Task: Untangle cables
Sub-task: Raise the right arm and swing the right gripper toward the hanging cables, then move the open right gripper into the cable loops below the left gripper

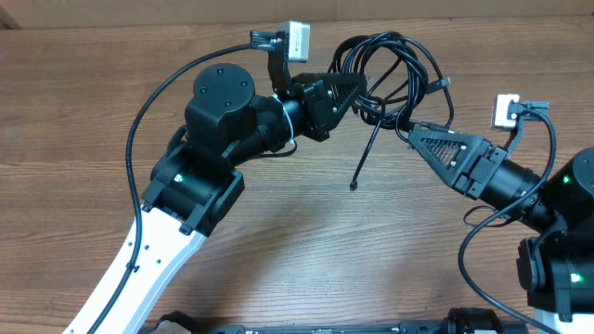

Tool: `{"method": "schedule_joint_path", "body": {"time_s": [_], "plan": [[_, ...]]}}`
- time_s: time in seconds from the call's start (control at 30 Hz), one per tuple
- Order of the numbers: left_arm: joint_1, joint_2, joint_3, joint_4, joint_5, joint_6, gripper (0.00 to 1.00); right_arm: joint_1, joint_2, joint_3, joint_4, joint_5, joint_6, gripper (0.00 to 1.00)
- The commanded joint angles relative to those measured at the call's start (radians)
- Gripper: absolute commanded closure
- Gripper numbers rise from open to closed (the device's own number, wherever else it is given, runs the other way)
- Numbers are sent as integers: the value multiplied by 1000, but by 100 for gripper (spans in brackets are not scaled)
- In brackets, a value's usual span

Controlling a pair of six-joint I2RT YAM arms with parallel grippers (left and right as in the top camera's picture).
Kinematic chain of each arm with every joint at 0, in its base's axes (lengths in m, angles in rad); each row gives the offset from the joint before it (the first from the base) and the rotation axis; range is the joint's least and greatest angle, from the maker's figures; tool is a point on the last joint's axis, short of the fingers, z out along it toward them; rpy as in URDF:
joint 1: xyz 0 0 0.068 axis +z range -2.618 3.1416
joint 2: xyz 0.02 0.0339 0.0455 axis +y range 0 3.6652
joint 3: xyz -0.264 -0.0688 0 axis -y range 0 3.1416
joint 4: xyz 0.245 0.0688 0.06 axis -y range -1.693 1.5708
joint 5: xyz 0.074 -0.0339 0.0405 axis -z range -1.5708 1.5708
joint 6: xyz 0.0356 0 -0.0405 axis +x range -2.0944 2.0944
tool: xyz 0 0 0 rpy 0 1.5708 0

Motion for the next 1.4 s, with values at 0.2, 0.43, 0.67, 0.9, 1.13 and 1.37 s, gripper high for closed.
{"method": "schedule_joint_path", "body": {"time_s": [0.2,0.43,0.67,0.9,1.13,1.37], "plan": [[6,-11,30,16,38,66,96,-2,21,19,-60,10,-60,96],[68,-13,30,68,43,87,96,-2,21,19,-246,10,-196,96],[145,-14,30,64,153,269,96,-2,21,19,-344,24,-269,96],[220,-13,30,63,353,323,96,-2,21,19,-352,39,-271,96],[224,-13,30,-24,496,507,96,-2,21,19,-324,-43,-353,76],[224,-13,30,-251,499,698,96,-2,21,19,-223,-164,-425,40]]}}
